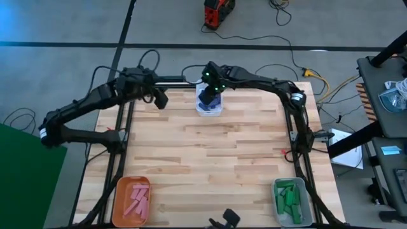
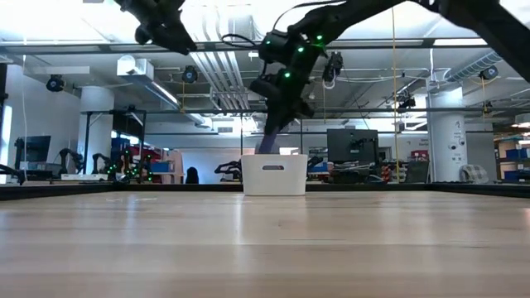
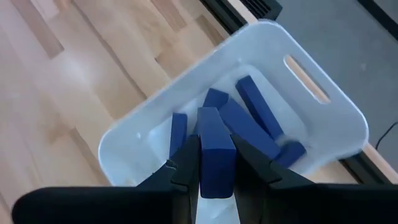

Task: Sort blocks
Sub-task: Put the blue block into the white bin, then return to Home Position

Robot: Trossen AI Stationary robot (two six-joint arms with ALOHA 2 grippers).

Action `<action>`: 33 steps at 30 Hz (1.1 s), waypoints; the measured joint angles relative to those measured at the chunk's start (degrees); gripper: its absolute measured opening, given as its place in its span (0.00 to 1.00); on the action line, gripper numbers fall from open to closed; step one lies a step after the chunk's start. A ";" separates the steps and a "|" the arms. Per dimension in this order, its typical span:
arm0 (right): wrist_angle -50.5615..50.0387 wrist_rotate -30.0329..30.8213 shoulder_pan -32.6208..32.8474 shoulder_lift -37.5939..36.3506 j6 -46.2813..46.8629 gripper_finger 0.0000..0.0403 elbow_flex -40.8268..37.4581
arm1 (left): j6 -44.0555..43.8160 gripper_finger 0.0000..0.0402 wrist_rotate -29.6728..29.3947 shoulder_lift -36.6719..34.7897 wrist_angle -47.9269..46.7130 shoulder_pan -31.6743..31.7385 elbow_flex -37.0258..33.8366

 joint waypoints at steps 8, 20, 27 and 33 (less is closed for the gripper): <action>-2.57 0.04 0.02 4.55 1.98 0.19 4.98 | 0.07 0.42 0.52 -0.63 0.10 3.28 -0.28; -3.76 -0.21 0.34 0.46 0.16 0.48 4.88 | -4.23 0.42 -5.72 -0.39 -0.39 5.29 -0.32; 11.22 -1.04 2.87 -15.21 -7.67 0.56 -5.87 | -8.66 0.41 24.56 -3.67 16.84 4.89 -5.75; 31.87 -10.19 2.91 -34.35 -11.03 0.51 -28.84 | -17.23 0.39 36.31 -12.02 38.64 7.62 -17.13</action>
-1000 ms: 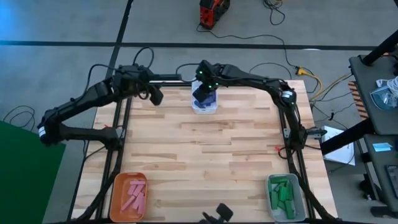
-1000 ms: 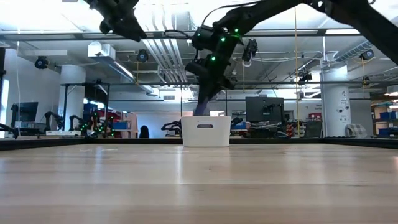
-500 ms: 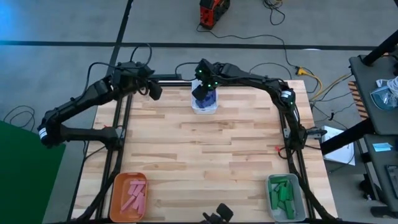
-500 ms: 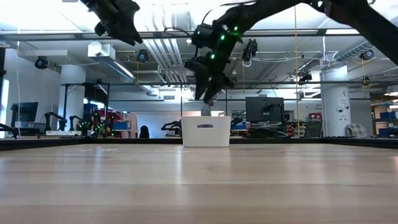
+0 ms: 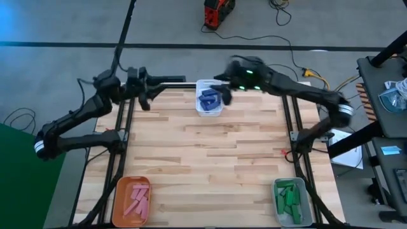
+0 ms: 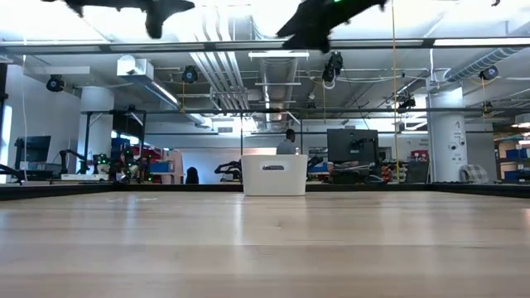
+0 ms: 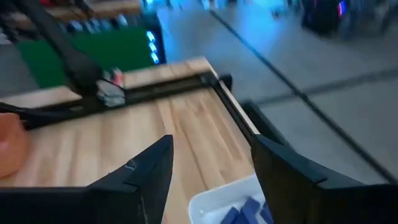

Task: Sort blocks
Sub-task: Return to Home Position

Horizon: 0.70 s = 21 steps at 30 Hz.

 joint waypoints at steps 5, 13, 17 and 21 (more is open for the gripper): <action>7.42 -0.49 0.46 -12.88 2.39 0.45 -13.44 | -0.57 0.39 -11.14 -8.91 0.70 -0.08 -8.58; 11.60 -1.28 0.74 -25.65 19.53 0.37 -20.36 | -12.42 0.39 -13.23 -14.52 1.87 -0.12 -15.66; 14.95 -4.08 3.65 -32.97 8.48 0.33 -24.39 | -7.30 0.39 -7.08 -17.32 16.99 -0.01 -22.72; 15.92 -6.42 3.75 -40.91 6.56 0.28 -31.34 | -10.03 0.39 -2.07 -21.54 43.59 -0.04 -34.11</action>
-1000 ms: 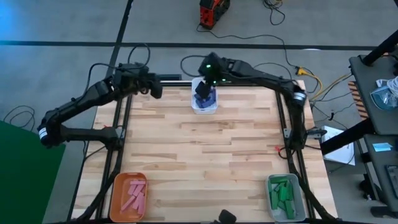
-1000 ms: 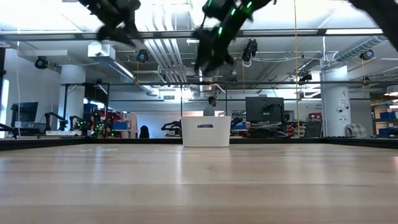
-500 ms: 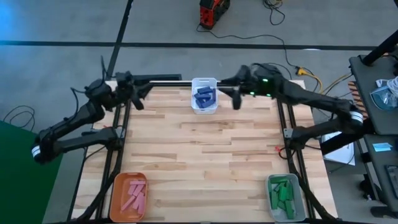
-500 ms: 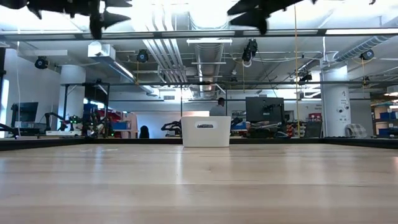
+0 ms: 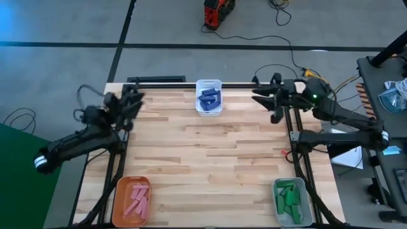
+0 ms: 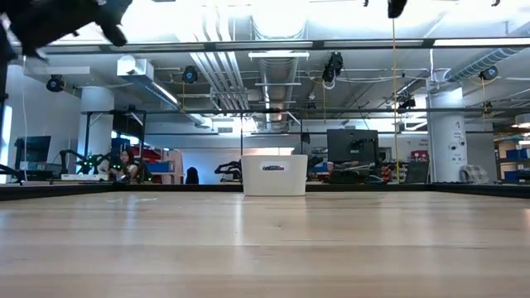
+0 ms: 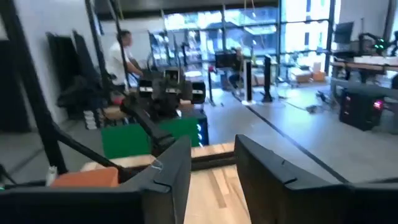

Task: Sort blocks
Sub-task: Return to Home Position

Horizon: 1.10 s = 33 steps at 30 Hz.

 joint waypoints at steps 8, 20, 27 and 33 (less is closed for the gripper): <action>9.79 -4.02 2.84 -11.57 7.00 0.18 -13.40 | -1.75 0.39 -0.80 -1.16 16.52 -0.15 -12.03; 3.52 -5.93 4.62 -23.73 -13.84 0.12 -25.83 | 10.28 0.39 0.38 -0.33 7.98 -0.16 -12.23; -1.56 -5.73 4.62 -23.36 -13.22 0.12 -29.88 | 10.24 0.39 0.51 2.04 3.30 -0.16 -11.93; -3.90 -5.63 5.00 -22.07 0.37 0.13 -30.89 | 10.24 0.39 0.50 4.65 3.07 -0.16 -11.93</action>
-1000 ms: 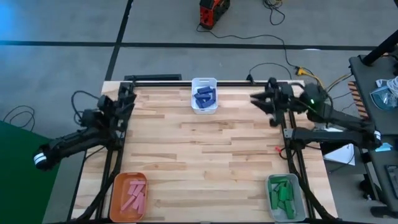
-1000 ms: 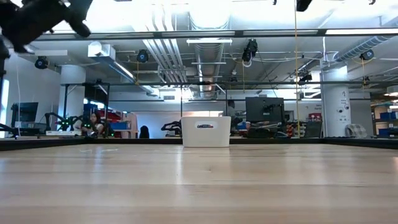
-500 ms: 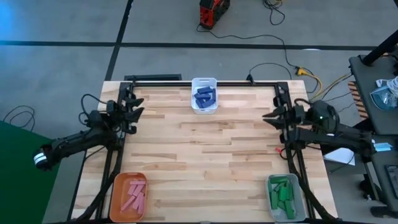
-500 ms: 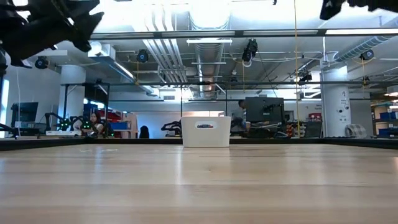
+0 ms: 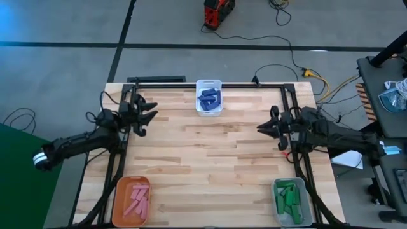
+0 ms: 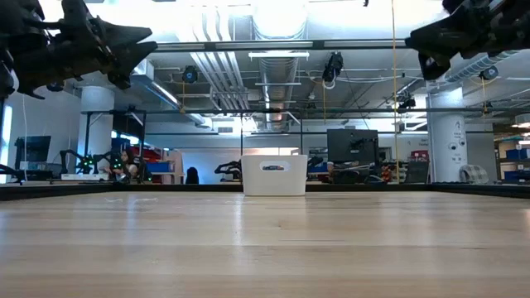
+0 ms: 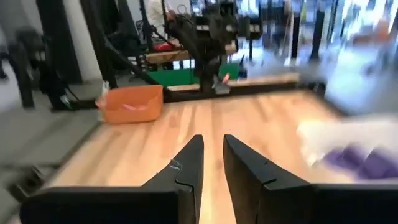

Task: Sort blocks
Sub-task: Return to Home Position

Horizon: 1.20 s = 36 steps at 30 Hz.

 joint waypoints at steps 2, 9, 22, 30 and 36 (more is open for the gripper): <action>0.58 2.89 2.87 -2.54 5.43 0.14 -1.27 | 0.00 0.39 0.00 0.73 -0.02 0.02 0.00; 10.28 21.74 12.65 -11.55 -0.20 0.15 -12.69 | 0.00 0.39 -0.02 3.59 0.00 0.02 0.02; 6.89 40.00 15.30 -18.13 -4.99 0.12 -17.30 | 0.00 0.39 0.00 9.05 -0.15 0.01 0.07; 6.76 40.05 15.28 -15.22 -4.22 0.15 -17.30 | 0.01 0.39 -0.02 12.63 -0.15 0.02 0.07; 6.77 40.03 15.29 -14.29 -3.66 0.18 -17.30 | 0.30 0.39 -7.64 5.62 -10.03 -6.69 -0.15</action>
